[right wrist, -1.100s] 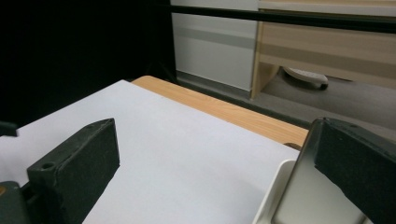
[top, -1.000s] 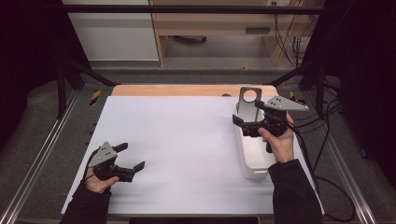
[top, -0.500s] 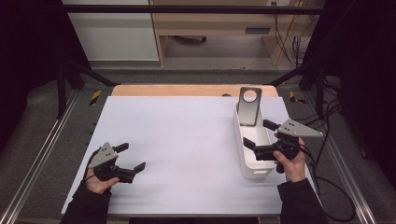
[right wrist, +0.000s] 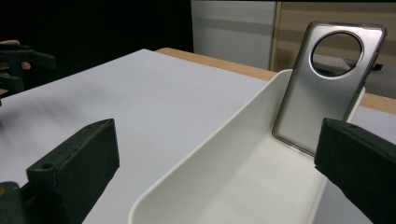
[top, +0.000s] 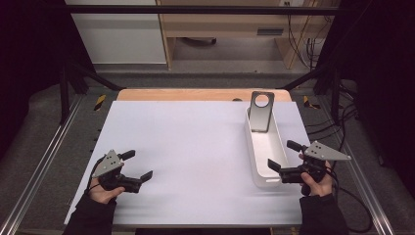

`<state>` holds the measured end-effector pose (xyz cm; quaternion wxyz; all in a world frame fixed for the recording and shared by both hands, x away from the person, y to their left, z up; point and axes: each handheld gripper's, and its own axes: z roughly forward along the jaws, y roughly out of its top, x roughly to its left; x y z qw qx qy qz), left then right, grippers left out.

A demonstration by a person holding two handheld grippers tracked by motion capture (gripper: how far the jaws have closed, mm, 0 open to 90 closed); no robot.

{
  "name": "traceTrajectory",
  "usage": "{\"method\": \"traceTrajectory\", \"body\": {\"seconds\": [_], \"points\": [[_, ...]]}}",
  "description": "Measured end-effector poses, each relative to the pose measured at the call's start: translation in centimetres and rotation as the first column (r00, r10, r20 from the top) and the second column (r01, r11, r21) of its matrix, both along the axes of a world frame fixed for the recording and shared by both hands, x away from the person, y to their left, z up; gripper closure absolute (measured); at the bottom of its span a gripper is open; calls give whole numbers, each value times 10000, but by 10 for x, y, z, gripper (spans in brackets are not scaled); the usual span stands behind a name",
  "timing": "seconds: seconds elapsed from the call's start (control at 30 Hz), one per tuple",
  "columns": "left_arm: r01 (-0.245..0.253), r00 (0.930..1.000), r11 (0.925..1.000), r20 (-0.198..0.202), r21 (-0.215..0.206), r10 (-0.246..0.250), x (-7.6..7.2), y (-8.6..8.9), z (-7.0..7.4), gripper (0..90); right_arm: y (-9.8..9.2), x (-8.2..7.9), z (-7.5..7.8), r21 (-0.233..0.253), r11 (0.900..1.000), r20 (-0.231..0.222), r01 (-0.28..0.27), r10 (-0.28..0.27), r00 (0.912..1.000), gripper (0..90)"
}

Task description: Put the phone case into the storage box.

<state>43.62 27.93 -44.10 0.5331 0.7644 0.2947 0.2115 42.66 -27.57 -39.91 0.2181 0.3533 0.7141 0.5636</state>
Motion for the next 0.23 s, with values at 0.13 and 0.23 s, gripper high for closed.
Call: {"method": "traceTrajectory", "body": {"seconds": [0.13, 0.23], "points": [[20, 10000, 10000, 31, -12, -20, -1, 0, 1, 0, -6, -2, -5, -103, 9999, -138, 5, -6, 9999, 3], [28, 10000, 10000, 35, 3, -28, 0, -1, 1, 0, -8, -3, -6, -98, 9999, -195, 20, -22, 9998, 3]]}}
